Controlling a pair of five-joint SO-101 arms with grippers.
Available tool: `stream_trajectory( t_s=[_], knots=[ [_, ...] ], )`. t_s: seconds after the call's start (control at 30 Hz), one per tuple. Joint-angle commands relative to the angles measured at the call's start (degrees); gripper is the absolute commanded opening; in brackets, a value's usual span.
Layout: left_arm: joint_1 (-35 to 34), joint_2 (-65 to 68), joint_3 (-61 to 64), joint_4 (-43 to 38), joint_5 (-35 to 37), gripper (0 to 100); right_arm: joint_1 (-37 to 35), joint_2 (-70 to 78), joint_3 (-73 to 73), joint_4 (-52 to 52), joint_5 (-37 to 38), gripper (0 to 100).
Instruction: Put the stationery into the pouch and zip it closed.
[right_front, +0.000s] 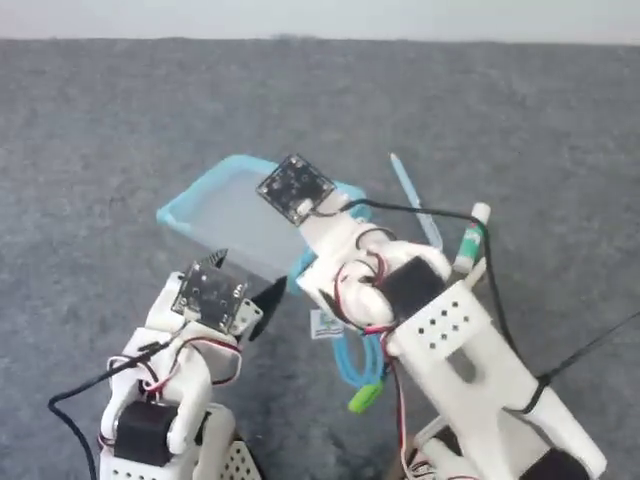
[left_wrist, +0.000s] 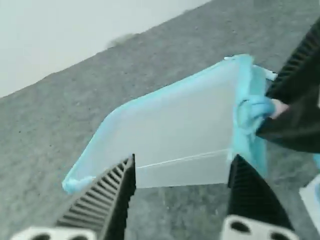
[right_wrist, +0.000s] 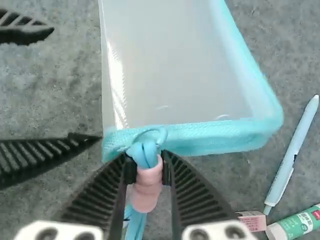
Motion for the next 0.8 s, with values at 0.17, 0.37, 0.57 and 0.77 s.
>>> stream_trajectory(
  t_s=[0.17, 0.37, 0.57, 0.77],
  knots=[
    [4.13, 0.26, -2.86, 0.09, -0.09, 29, 0.31, -1.27, -4.31, 0.22, -0.97, 0.6],
    [3.78, 0.26, -0.31, -2.9, 1.14, 29, -1.71, -1.36, -4.4, 0.75, -0.97, 0.6],
    [4.13, 0.26, 3.12, -6.42, 1.41, 29, -1.89, -1.36, -4.48, 0.75, -1.05, 0.6],
    [4.13, 0.26, 4.35, -7.12, 2.29, 29, -1.89, -2.07, -4.48, 0.75, -1.05, 0.6]
  ],
)
